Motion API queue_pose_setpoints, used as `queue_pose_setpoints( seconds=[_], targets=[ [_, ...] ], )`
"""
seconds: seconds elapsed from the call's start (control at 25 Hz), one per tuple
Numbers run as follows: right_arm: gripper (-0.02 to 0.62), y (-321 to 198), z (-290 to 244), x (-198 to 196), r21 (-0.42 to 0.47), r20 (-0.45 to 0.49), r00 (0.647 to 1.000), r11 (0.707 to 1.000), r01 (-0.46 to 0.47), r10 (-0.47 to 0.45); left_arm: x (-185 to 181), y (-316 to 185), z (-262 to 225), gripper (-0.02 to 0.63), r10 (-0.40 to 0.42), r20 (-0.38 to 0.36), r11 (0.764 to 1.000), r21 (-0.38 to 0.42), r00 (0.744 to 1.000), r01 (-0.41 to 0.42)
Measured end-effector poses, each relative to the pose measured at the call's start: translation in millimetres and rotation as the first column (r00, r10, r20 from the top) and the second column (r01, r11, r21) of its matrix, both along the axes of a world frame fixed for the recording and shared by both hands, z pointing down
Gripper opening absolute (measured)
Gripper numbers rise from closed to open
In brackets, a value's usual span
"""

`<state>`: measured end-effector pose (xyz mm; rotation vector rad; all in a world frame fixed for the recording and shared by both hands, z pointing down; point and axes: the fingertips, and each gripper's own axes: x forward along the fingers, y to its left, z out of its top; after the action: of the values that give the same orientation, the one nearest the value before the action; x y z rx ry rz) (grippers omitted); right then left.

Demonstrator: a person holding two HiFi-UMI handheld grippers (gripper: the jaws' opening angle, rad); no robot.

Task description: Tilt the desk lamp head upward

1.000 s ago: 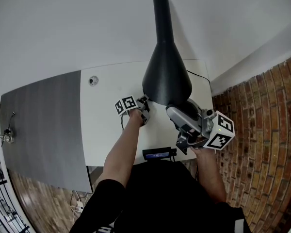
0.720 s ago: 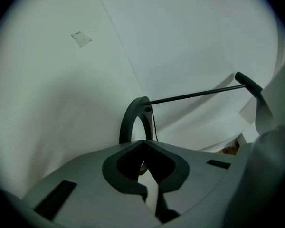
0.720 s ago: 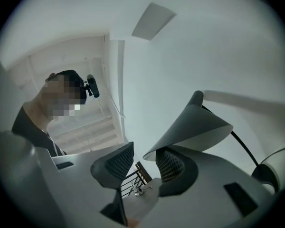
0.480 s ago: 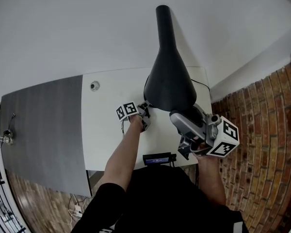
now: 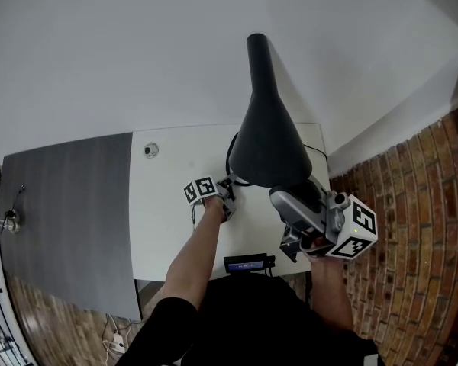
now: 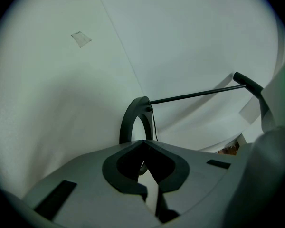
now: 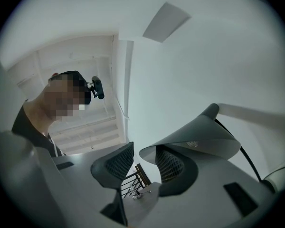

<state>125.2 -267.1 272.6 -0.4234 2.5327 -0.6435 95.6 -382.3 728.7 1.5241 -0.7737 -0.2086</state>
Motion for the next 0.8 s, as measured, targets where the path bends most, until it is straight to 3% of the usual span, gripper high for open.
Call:
queue_pose_setpoints(
  seconds=[0.8],
  targets=[
    [0.149,-9.5,-38.4,-1.5,0.07,0.001,1.0,0.997,-0.01,0.01,-0.3,1.3,5.0,0.012,-0.001,-0.001,1.0,0.0,1.0,0.001]
  ],
)
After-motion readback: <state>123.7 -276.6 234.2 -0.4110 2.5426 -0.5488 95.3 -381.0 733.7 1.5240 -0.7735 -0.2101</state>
